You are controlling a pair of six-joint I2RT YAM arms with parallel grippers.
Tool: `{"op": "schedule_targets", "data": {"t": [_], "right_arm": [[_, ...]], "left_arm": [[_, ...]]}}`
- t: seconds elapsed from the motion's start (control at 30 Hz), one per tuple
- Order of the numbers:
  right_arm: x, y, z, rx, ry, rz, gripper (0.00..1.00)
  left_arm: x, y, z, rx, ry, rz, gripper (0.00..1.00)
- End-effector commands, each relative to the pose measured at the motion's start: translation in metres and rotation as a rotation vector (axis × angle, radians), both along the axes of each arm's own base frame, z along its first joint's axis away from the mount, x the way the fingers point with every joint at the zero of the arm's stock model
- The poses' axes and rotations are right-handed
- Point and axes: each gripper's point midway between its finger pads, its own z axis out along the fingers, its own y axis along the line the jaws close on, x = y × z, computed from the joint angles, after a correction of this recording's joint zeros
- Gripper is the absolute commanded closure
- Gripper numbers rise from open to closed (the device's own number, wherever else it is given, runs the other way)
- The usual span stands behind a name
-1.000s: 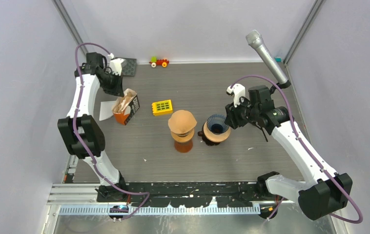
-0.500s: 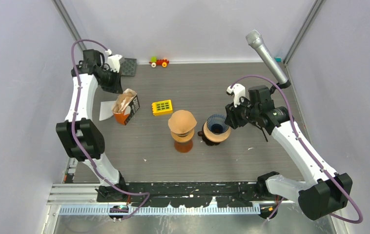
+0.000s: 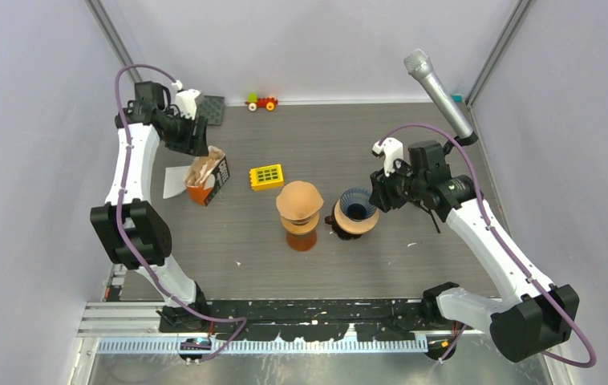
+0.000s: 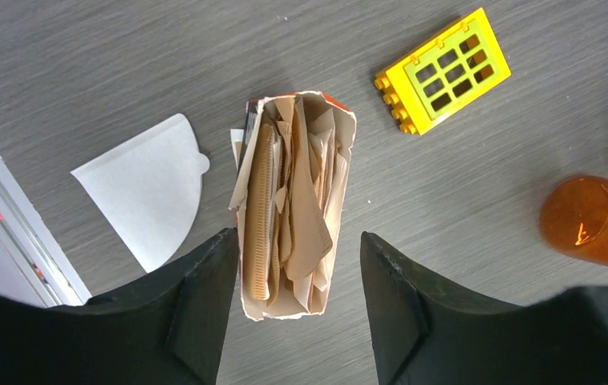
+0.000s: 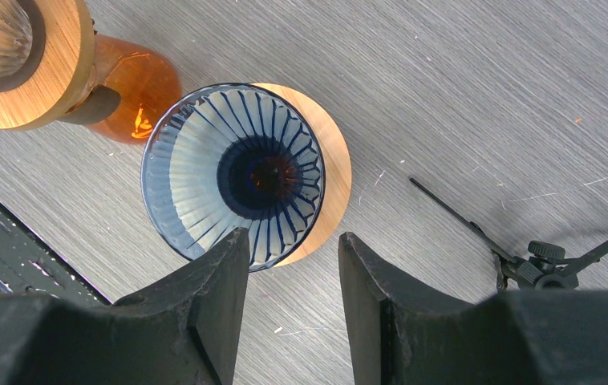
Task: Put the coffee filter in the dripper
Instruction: Pick up the coffee filter from the coffee filter holder.
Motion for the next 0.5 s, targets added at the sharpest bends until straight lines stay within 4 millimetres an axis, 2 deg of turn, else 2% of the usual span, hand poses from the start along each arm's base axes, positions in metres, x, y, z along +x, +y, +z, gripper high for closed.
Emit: {"op": "schedule_targets", "data": {"t": [0.0, 0.13, 0.33, 0.47], "right_arm": [[0.003, 0.001, 0.001, -0.011, -0.016, 0.009, 0.5], [0.003, 0.0, 0.0, -0.013, -0.013, 0.008, 0.5], [0.003, 0.0, 0.0, -0.016, -0.01, 0.006, 0.5], [0.004, 0.0, -0.001, -0.018, -0.007, 0.006, 0.5]], "left_arm": [[-0.007, -0.008, 0.003, 0.006, -0.019, -0.037, 0.41], [-0.009, -0.011, -0.01, 0.021, 0.006, -0.052, 0.45], [-0.006, -0.01, -0.008, 0.031, -0.007, -0.049, 0.65], [-0.003, -0.007, 0.0, 0.047, -0.031, -0.044, 0.84]]}}
